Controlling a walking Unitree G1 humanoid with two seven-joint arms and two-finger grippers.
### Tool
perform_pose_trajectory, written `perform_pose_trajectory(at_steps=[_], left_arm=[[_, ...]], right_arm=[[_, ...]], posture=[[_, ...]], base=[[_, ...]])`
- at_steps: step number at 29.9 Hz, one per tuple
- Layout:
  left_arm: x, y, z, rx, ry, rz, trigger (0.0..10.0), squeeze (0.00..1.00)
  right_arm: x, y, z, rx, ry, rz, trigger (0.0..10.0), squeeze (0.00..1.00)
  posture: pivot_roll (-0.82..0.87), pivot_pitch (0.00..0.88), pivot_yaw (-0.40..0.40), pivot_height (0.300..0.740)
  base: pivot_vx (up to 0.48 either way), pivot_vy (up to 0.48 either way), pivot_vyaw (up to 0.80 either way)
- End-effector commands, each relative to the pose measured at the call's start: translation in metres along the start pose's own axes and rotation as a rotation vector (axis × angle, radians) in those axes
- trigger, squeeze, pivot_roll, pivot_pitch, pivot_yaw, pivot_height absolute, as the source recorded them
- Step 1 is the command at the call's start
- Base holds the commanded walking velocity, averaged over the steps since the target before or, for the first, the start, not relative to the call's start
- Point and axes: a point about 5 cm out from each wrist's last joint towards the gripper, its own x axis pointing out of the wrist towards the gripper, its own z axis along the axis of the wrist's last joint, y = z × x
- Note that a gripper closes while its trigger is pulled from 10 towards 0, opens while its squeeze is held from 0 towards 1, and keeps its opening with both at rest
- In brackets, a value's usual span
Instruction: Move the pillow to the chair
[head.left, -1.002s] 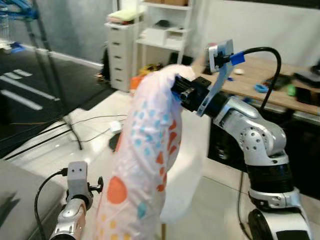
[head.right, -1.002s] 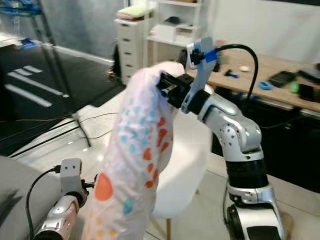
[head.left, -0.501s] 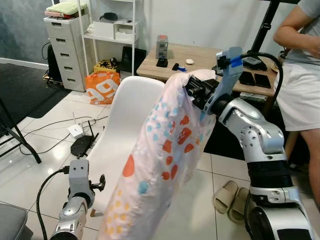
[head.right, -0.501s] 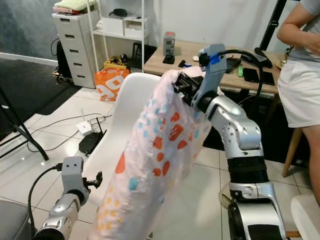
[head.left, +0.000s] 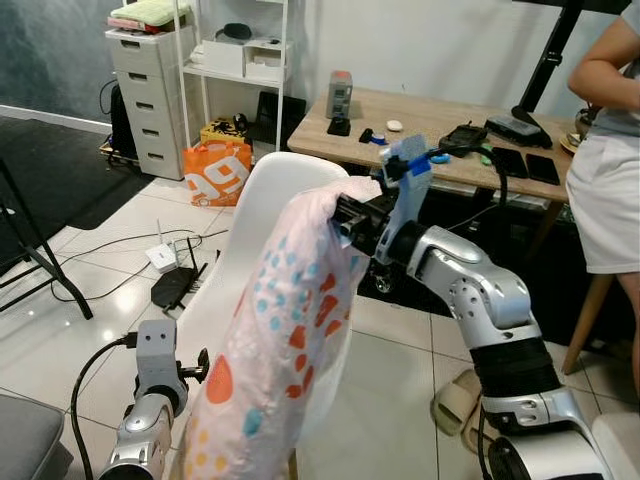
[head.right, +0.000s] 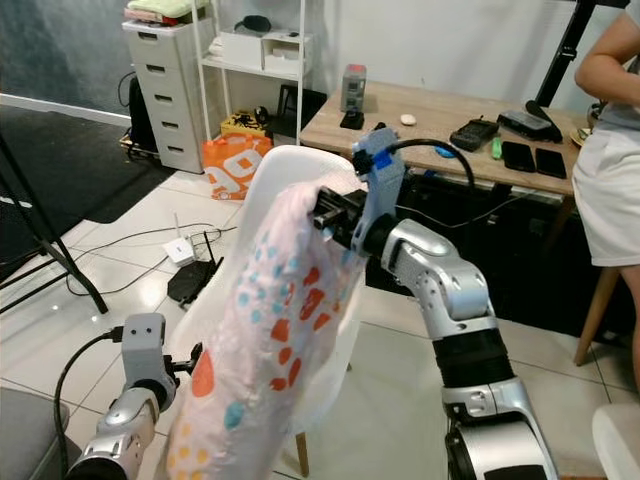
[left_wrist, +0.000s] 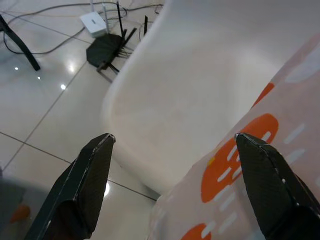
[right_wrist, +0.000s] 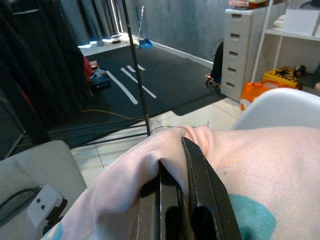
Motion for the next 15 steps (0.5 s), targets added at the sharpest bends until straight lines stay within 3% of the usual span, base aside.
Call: perform_pose_trajectory(at_steps=[1,15], left_arm=[[-0.0013,0.0005,-0.0024,0.015,0.005,-0.007,10.0,0.0],[-0.0002,-0.0036,0.0,0.025,-0.007,-0.028,10.0,0.0]], right_arm=[[-0.0008,0.0029,0.0155,-0.036,-0.068,0.014,10.0,0.0],[0.0005,0.0027,0.0181,-0.044,-0.082,0.022,10.0,0.0]], posture=[[-0.17,0.0,-0.058,0.74],[-0.17,0.0,-0.056,0.74]], base=[[0.345,0.0,0.0],[0.464,0.0,0.0]])
